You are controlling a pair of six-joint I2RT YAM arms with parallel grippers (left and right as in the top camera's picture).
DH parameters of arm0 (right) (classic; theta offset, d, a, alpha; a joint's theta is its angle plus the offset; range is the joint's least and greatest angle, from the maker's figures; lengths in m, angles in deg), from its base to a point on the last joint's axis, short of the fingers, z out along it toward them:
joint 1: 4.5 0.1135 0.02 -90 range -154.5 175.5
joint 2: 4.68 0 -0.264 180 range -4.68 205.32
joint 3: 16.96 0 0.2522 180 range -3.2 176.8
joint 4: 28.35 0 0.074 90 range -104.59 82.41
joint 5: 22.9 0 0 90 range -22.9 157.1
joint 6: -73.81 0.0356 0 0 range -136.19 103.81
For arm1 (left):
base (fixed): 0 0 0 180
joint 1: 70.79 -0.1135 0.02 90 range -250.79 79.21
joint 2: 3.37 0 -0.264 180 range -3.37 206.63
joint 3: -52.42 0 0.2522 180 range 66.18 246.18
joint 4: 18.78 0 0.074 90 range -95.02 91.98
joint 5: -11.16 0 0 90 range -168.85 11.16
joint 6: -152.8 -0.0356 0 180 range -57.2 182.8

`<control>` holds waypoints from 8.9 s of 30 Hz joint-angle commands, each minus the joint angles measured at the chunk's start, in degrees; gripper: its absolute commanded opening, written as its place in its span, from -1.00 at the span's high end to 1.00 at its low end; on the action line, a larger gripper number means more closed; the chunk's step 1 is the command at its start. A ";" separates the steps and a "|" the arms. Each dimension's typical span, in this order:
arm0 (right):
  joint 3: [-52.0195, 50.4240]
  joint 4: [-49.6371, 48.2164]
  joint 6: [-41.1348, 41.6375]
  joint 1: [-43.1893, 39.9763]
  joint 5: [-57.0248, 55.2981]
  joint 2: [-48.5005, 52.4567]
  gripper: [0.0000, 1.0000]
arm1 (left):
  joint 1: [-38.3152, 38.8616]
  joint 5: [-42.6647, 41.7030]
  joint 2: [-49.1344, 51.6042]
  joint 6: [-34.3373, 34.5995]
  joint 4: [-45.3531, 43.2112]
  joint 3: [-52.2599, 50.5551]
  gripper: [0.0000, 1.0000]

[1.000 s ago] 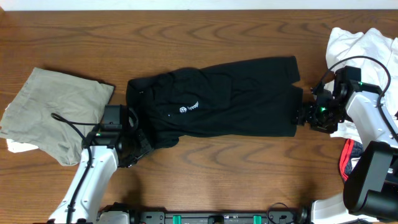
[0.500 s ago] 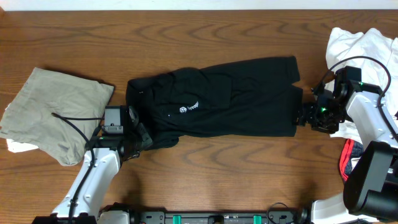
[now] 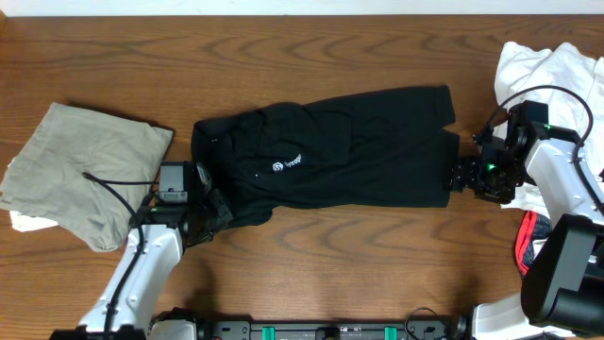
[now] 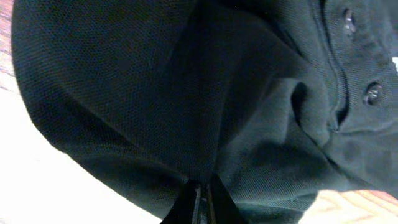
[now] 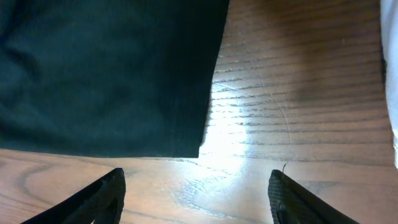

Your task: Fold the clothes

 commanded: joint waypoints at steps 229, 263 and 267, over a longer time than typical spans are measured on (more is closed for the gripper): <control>-1.49 -18.71 1.68 28.94 7.13 -2.32 0.97 | 0.09 9.84 4.28 -14.97 19.50 34.25 0.88; 42.69 16.57 2.80 19.43 -11.52 -32.83 0.98 | 0.09 9.79 -34.10 -18.38 25.64 34.42 0.87; 42.69 16.70 3.21 19.43 -11.47 -32.35 0.98 | 0.09 9.79 -33.90 -18.38 25.33 34.42 0.44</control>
